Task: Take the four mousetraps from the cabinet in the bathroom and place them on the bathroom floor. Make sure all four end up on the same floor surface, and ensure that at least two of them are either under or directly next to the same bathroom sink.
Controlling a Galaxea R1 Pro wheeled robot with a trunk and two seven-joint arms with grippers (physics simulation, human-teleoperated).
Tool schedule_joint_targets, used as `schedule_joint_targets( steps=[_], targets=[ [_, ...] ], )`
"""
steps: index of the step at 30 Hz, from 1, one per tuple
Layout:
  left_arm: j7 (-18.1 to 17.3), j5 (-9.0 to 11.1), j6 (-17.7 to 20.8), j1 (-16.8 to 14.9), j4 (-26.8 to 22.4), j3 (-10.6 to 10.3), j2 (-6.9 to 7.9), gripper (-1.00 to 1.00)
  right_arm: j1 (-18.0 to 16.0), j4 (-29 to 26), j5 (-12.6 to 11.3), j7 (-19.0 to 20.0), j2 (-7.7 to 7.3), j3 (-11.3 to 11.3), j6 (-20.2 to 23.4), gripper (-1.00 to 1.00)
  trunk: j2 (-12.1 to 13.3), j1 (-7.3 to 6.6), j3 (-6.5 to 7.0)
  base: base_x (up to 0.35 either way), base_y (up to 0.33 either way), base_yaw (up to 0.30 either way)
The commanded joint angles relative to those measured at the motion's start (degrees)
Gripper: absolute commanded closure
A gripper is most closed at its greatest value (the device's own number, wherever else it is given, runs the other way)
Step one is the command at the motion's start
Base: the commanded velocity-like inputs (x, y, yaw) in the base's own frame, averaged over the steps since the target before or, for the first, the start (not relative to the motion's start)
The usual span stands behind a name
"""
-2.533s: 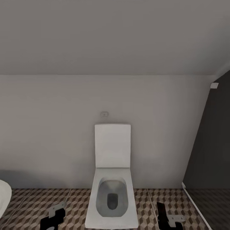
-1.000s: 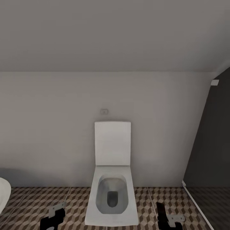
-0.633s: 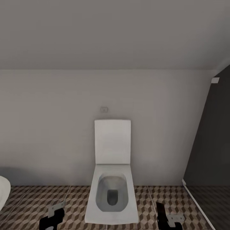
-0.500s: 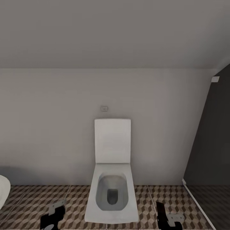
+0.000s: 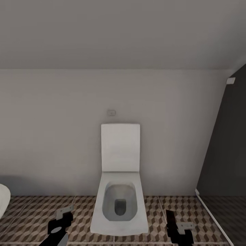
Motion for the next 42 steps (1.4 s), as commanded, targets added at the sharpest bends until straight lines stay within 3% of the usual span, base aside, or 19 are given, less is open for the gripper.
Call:
schedule_joint_targets(
  steps=[1,7,20,36,42],
  targets=[
    [0.4,0.6,-0.2,-0.1,0.0,-0.5,0.05,1.00,-0.1,0.0,-0.5,-0.2,-0.03,0.5,-0.1,1.00,-0.4,0.22,-0.25,0.000,0.000,0.000],
    [-0.1,0.6,-0.1,-0.2,0.1,-0.5,0.23,1.00,-0.1,0.0,-0.7,-0.1,-0.05,0.5,-0.1,1.00,-2.8,1.54,-1.32,0.000,0.000,0.000],
    [-0.8,0.5,-0.6,-0.2,0.1,-0.4,0.00,1.00,-0.1,0.2,-0.9,-0.1,-0.04,0.5,-0.1,1.00,-2.8,1.54,-1.32,0.004,0.001,0.000],
    [-0.5,0.5,-0.6,-0.2,0.1,-0.5,-0.25,1.00,-0.1,0.3,-0.9,-0.1,-0.05,0.5,-0.1,1.00,-2.8,1.54,-1.32,0.162,0.047,0.000],
    [-0.3,0.4,-0.6,-0.2,0.2,-0.4,-0.29,1.00,-0.1,0.3,-0.9,-0.1,-0.05,0.6,-0.1,1.00,-5.3,2.85,-2.40,0.005,0.001,0.000]
  ],
)
